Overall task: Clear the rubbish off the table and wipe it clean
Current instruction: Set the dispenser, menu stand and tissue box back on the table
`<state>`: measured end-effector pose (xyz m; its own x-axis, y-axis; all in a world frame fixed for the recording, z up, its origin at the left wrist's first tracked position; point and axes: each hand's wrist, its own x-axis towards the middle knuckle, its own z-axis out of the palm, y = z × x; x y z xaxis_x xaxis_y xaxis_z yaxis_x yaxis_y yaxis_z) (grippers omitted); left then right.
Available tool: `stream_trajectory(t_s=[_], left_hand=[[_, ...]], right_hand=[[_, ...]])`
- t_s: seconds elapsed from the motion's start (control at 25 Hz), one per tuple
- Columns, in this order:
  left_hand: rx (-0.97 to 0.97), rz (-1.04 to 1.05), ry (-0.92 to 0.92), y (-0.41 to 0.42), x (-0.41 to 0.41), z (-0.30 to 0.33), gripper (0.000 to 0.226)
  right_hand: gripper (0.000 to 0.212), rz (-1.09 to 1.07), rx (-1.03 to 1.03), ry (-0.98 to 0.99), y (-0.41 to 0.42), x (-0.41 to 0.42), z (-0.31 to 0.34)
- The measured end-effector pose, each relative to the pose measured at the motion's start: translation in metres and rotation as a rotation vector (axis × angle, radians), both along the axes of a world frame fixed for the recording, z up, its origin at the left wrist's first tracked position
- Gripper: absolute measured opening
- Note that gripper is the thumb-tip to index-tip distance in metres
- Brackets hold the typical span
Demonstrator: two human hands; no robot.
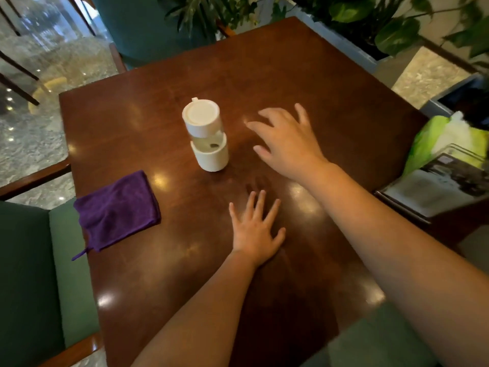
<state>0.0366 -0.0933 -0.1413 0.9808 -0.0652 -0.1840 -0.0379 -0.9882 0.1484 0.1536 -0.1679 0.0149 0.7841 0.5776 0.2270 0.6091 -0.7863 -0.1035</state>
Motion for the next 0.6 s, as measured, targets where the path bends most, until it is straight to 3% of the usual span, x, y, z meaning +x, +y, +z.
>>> stream_trajectory(t_s=[0.16, 0.28, 0.48, 0.6], left_hand=[[-0.006, 0.090, 0.063, -0.029, 0.007, 0.004, 0.071], [0.014, 0.033, 0.045, -0.053, 0.002, 0.002, 0.070], [0.025, 0.054, -0.009, -0.058, -0.003, 0.000, 0.070], [0.033, 0.053, 0.001, -0.059, -0.005, 0.004, 0.069]], right_hand=[[0.044, -0.363, 0.020, -0.074, -0.107, -0.026, 0.022], [0.052, -0.557, 0.017, -0.083, -0.172, -0.047, 0.035], [0.057, -0.714, -0.067, 0.072, -0.245, -0.065, 0.043], [0.045, -0.714, 0.093, 0.175, -0.258, -0.066, 0.036]])
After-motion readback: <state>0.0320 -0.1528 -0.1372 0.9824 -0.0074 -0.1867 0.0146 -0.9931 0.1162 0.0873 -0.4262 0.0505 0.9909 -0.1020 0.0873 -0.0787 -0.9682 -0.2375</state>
